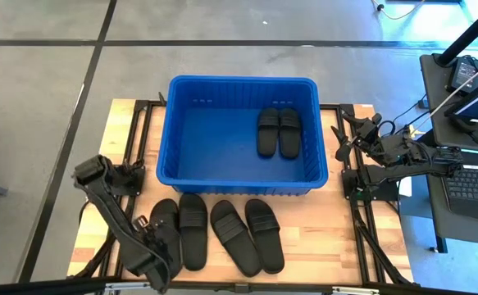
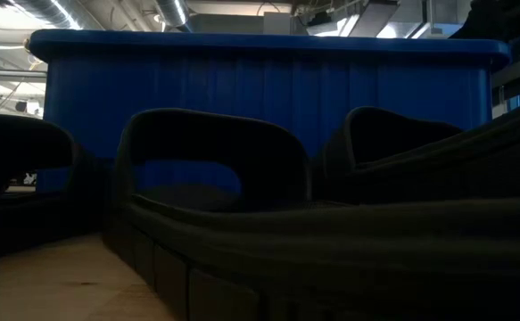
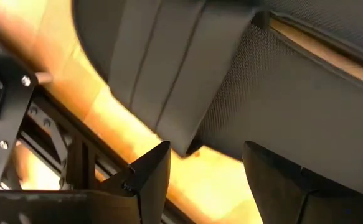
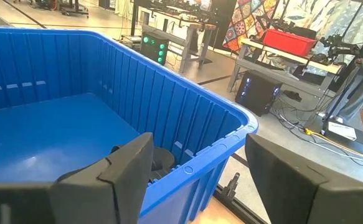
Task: Pick and place slides into bin
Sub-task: Put the black slide into the blue organizer bin
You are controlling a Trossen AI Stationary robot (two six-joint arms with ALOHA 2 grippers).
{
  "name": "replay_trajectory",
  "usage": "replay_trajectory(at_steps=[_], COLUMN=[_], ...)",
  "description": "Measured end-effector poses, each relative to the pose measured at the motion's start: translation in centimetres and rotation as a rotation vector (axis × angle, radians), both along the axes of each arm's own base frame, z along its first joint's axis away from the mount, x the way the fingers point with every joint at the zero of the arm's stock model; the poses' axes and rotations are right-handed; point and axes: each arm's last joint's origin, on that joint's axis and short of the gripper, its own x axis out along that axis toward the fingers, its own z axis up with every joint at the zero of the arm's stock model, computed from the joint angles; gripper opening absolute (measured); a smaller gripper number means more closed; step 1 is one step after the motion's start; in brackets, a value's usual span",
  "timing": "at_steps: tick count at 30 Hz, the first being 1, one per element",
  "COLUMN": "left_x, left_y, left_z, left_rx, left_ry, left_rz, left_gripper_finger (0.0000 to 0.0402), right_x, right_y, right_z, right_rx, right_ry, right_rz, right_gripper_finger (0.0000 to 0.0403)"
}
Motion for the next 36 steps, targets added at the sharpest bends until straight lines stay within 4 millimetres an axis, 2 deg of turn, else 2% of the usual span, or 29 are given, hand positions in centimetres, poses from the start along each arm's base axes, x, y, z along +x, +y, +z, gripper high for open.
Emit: replay_trajectory(at_steps=[4, 9, 20, 26, 36], left_x=[0.0, 0.0, 1.0, 1.7, 1.9], left_y=[-0.1, 0.7, 1.2, 1.1, 1.4], left_z=[-1.8, -2.5, -2.8, -3.0, -3.0], left_rx=[0.088, 0.182, 0.175, 0.169, 0.213], left_ry=[0.111, 0.208, 0.181, 0.086, 0.053], left_rz=[0.023, 0.070, 0.066, 0.015, -0.027], left_gripper_finger=[0.0195, 0.0195, 0.0195, 0.0195, 0.0195], right_x=[0.0, 0.0, 0.0, 0.0, 0.0], right_y=[0.0, 0.0, 0.0, 0.0, 0.0], right_z=[0.0, 0.0, 0.0, 0.0, 0.0], right_rx=[0.000, 0.000, -0.002, -0.002, -0.002], right_ry=[0.001, 0.001, 0.003, 0.003, 0.003], right_rz=[0.000, 0.000, 0.001, 0.001, 0.001], right_gripper_finger=[0.0255, 0.0255, 0.0255, 0.0255, 0.0255])
